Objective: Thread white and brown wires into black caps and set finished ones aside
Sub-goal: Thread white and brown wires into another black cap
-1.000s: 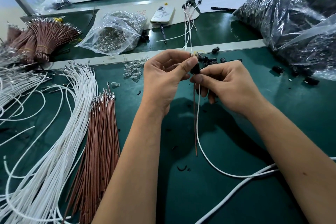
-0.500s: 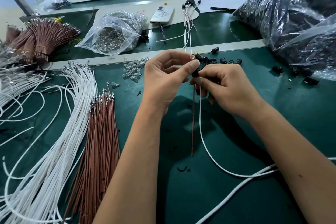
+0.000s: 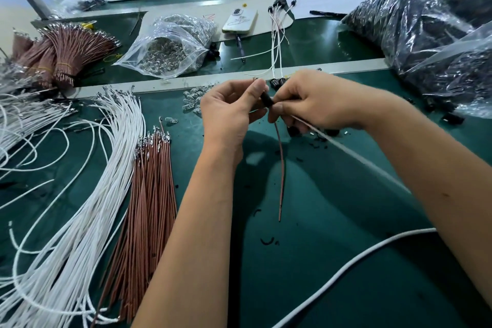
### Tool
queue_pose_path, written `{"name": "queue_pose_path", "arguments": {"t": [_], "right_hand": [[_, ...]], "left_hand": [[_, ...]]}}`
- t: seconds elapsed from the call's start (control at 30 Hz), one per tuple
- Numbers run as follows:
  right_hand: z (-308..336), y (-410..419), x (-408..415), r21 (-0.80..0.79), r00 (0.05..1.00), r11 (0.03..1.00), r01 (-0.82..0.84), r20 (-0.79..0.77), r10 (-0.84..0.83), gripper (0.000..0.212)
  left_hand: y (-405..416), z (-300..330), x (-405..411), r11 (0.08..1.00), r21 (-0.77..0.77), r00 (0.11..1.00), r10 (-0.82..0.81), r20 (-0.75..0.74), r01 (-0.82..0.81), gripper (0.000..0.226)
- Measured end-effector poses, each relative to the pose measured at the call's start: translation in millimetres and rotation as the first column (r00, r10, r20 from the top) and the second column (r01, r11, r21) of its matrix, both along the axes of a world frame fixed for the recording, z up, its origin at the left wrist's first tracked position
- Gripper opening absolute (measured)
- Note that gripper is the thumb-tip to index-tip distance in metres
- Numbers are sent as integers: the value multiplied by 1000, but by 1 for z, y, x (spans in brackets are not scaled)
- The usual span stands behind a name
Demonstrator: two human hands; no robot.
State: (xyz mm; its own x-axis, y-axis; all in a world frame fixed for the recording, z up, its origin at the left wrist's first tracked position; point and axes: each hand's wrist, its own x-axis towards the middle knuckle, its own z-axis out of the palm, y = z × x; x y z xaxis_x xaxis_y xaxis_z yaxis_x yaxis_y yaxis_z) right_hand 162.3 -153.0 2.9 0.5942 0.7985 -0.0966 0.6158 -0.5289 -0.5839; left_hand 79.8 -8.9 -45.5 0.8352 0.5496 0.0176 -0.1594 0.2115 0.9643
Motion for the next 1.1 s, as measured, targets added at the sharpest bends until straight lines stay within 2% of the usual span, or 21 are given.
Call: {"name": "queue_pose_path", "arguments": {"t": [0.07,0.17,0.4,0.57,0.73,1.1], "right_hand": [[6,1,5,-49,996,999,6,85,-2,25],[-2,-1,4,96,973,990,100,200,-118,15],[-39,-10,-15,310,888,936,169,364,-281,6],[-50,-19,-26,447,856,879,165,378,-353,6],[-55,-24,-28,518,828,840,163,391,-402,5],[-54,-27,-25,548,849,824,144,359,-387,5]], "left_hand": [[-1,-2,2,997,-68,999,28,-25,-30,8],[-5,-5,5,990,-118,996,75,-37,-79,9],[-13,-9,7,998,-20,997,64,-33,-65,7],[-17,-8,7,998,-59,1000,-3,18,4,8],[-22,-6,6,998,-24,997,-48,66,49,10],[-22,-1,2,997,24,993,-80,91,79,11]]}}
